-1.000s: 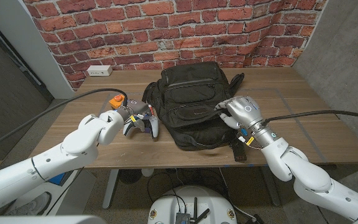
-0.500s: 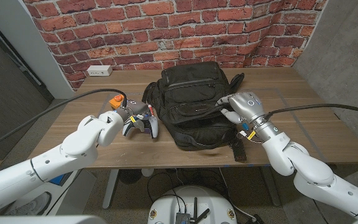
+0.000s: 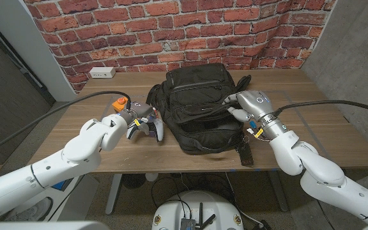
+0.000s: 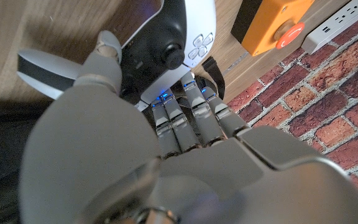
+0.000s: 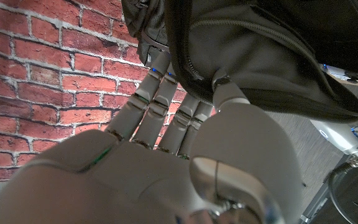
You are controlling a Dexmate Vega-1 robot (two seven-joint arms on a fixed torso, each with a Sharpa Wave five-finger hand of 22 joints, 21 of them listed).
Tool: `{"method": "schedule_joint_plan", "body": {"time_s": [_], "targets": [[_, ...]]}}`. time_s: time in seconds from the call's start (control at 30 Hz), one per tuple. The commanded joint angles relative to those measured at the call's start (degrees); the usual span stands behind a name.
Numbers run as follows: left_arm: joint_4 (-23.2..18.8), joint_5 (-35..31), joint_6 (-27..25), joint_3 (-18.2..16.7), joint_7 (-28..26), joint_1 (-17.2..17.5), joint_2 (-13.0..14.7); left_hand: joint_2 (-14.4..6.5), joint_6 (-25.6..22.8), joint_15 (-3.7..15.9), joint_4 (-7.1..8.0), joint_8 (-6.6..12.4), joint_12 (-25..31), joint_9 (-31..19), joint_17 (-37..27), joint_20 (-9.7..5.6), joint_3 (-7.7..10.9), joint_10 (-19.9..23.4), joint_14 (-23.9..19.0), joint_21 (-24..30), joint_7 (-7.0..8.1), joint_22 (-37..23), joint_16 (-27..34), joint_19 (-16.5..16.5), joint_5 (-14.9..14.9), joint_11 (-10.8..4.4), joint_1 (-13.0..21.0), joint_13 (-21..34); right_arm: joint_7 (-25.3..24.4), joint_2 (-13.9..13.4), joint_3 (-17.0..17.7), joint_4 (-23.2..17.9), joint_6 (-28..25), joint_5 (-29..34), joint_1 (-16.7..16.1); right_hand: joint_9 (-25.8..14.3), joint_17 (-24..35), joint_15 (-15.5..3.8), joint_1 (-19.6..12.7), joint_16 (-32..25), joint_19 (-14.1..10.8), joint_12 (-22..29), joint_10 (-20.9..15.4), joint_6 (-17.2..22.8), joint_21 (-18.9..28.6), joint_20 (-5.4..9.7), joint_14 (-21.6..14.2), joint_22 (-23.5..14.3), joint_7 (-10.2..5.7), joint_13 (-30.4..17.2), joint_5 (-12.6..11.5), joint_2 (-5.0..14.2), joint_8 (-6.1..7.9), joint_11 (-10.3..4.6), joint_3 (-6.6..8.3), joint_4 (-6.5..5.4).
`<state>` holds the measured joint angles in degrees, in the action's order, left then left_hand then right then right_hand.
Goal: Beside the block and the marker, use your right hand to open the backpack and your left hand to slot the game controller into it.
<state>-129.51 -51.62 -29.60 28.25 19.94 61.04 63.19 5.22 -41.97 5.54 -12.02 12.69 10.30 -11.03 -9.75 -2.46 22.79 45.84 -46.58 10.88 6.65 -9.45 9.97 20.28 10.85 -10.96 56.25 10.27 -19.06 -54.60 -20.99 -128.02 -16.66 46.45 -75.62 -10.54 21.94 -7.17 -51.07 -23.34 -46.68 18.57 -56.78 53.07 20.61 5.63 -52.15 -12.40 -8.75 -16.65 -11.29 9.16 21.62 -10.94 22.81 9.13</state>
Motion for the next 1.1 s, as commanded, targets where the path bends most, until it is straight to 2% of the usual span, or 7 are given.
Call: {"method": "schedule_joint_plan", "body": {"time_s": [0.03,0.37,0.6,0.87,1.1], "targets": [[-1.77,-0.89,-1.34,-0.85,0.97,1.19,0.62,-7.41,-4.99,8.11,2.23,0.24,0.49,-0.21,-0.11,-9.3,2.7,1.47,-0.63,-0.06,1.27,-0.3,0.39,0.07,0.29,-1.03,2.08,0.21,3.78,2.31,1.39,-3.15,-1.92,-3.41,1.66,-0.33,0.14,-5.91,-1.09,-0.06,-0.6,0.31,-0.48,1.27,0.32,6.54,-0.48,-0.22,-0.84,-0.27,-0.22,0.53,0.3,0.19,0.53,-0.06],[-2.89,-1.59,-2.17,-1.19,1.37,2.32,0.92,-7.36,-5.01,8.13,2.21,0.24,0.5,-0.21,-0.12,-9.29,2.73,1.51,-0.65,-0.05,1.24,-0.3,0.4,0.08,0.28,-1.03,2.05,0.21,8.7,3.19,1.89,-5.6,-5.76,-6.3,3.77,-0.37,0.24,-5.88,-1.17,0.0,-0.59,0.2,-0.42,1.3,0.68,6.55,-0.74,-0.36,-0.55,-0.52,-0.17,0.41,0.17,0.44,0.68,0.01],[-3.3,-1.72,-2.27,-1.23,1.39,2.39,0.18,-7.34,-4.98,8.14,2.18,0.22,0.49,-0.21,-0.13,-9.27,2.74,1.49,-0.69,-0.04,1.25,-0.3,0.42,0.13,0.28,-1.04,2.08,0.21,11.1,3.95,1.97,-6.22,-7.62,-9.32,5.79,-0.4,0.29,-5.84,-1.21,0.12,-0.5,0.23,-0.64,1.18,0.94,6.57,-0.8,-0.47,-0.36,-0.73,-0.12,0.36,0.01,0.7,0.79,0.03],[-3.63,-1.33,-1.98,-1.33,1.75,2.12,-0.28,-7.29,-4.86,8.14,2.15,0.16,0.47,-0.21,-0.12,-9.26,2.76,1.44,-0.62,0.0,1.25,-0.31,0.39,0.22,0.28,-1.04,2.11,0.2,13.59,4.26,0.78,-6.55,-10.35,-11.13,9.3,-0.44,0.47,-5.86,-1.35,0.06,-0.66,0.24,-0.83,1.4,1.34,6.55,-1.05,-0.59,0.21,-0.96,-0.09,0.34,-0.03,0.9,0.88,0.11],[-4.07,-1.61,-1.98,-1.39,1.61,2.29,-0.47,-7.36,-5.11,8.16,2.16,0.25,0.48,-0.22,-0.15,-9.23,2.79,1.48,-0.68,0.04,1.29,-0.32,0.44,0.32,0.28,-1.04,2.15,0.21,15.0,4.05,0.12,-7.61,-12.85,-12.76,10.92,-0.47,0.65,-5.73,-1.4,0.0,-0.81,0.16,-0.84,1.37,1.75,6.57,-1.28,-0.71,0.52,-1.2,-0.05,0.25,-0.18,1.01,0.91,0.14]]}}
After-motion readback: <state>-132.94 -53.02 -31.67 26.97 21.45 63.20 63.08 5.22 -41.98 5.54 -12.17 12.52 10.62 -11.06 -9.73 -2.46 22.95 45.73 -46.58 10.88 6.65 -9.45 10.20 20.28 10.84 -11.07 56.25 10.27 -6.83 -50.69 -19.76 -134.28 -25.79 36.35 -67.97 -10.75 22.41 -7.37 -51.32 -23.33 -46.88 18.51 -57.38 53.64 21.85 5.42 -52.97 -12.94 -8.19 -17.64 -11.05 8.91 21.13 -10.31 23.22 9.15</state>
